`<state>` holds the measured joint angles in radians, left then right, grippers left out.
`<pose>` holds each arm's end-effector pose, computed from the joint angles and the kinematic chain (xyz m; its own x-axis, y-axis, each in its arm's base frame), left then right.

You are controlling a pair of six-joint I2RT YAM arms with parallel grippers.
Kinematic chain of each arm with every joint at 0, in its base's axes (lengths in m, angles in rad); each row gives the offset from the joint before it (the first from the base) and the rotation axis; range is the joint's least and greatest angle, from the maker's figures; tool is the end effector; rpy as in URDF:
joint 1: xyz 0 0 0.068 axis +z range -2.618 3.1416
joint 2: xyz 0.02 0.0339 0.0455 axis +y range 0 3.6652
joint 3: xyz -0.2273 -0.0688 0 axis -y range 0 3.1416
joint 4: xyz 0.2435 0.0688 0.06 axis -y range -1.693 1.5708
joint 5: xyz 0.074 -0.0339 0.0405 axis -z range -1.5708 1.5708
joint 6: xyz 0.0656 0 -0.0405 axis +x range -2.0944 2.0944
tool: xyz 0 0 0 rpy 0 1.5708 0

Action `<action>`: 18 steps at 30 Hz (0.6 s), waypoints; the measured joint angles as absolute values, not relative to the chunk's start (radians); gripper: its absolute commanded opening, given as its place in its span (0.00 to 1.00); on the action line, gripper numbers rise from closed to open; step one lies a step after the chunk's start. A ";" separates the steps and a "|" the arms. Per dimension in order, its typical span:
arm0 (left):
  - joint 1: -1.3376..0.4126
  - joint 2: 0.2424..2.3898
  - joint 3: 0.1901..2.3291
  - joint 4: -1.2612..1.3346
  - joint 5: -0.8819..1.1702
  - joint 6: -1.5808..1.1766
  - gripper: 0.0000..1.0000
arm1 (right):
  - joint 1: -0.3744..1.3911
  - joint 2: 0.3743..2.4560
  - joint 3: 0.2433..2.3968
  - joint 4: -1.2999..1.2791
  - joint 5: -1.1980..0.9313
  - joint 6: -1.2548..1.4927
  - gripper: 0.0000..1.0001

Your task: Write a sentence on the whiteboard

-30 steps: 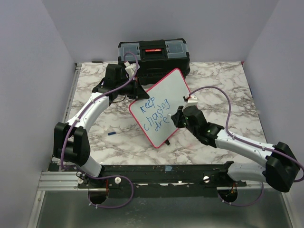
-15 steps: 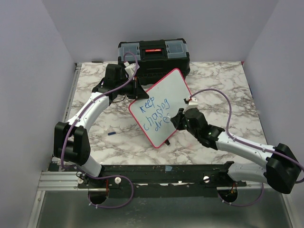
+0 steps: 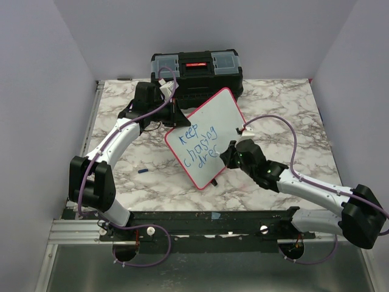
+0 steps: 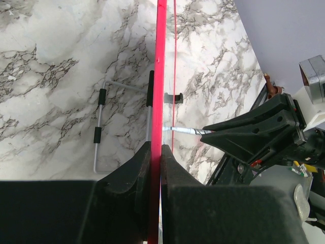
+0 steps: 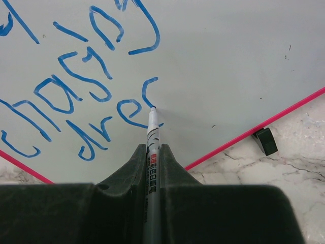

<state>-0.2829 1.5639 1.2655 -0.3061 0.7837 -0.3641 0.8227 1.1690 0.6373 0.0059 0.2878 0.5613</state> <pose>0.3404 -0.1472 0.2581 -0.7790 -0.0362 -0.6260 0.5116 0.5406 -0.6679 0.2108 0.1998 0.1822 -0.5743 0.1315 -0.8080 -0.2719 0.9003 0.3398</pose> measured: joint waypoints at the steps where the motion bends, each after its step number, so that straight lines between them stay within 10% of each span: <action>1: -0.283 1.564 1.266 -0.306 0.784 -0.364 0.00 | 0.823 1.169 0.637 0.002 0.292 0.562 0.01; 18: -0.283 1.565 1.266 -0.296 0.781 -0.365 0.00 | 0.823 1.224 0.724 -0.079 0.353 0.548 0.01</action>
